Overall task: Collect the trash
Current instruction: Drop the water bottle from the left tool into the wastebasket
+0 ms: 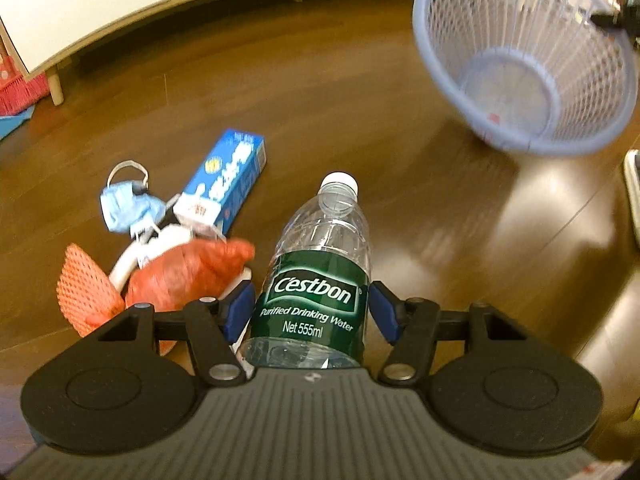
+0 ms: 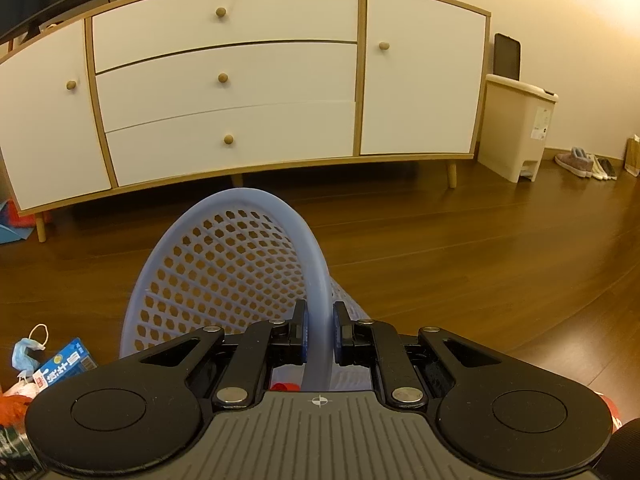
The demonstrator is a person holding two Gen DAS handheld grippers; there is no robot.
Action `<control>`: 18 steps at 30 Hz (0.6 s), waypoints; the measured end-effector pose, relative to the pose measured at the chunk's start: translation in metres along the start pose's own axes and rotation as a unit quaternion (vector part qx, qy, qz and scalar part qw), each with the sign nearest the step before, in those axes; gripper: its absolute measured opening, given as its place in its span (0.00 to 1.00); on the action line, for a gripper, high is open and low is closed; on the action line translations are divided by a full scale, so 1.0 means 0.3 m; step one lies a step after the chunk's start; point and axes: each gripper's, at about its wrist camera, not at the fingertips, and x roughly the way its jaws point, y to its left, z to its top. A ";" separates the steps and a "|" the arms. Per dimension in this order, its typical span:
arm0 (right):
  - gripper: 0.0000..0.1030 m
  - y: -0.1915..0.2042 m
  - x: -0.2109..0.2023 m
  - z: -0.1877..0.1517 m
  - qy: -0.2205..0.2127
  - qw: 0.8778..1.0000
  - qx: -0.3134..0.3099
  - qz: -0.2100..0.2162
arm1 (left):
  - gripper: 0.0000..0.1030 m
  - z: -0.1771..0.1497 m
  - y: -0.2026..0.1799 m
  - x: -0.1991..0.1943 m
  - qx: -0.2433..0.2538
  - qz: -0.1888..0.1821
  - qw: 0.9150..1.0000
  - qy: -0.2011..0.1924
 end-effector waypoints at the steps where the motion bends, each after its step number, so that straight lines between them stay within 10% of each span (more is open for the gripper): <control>1: 0.08 -0.005 0.001 0.001 0.000 1.000 0.002 0.000 | 0.56 0.015 -0.004 -0.020 -0.001 -0.002 1.000 -0.009; 18: 0.08 -0.014 0.006 0.009 0.001 1.000 0.015 0.005 | 0.57 0.331 -0.195 -0.145 0.049 -0.083 0.989 -0.112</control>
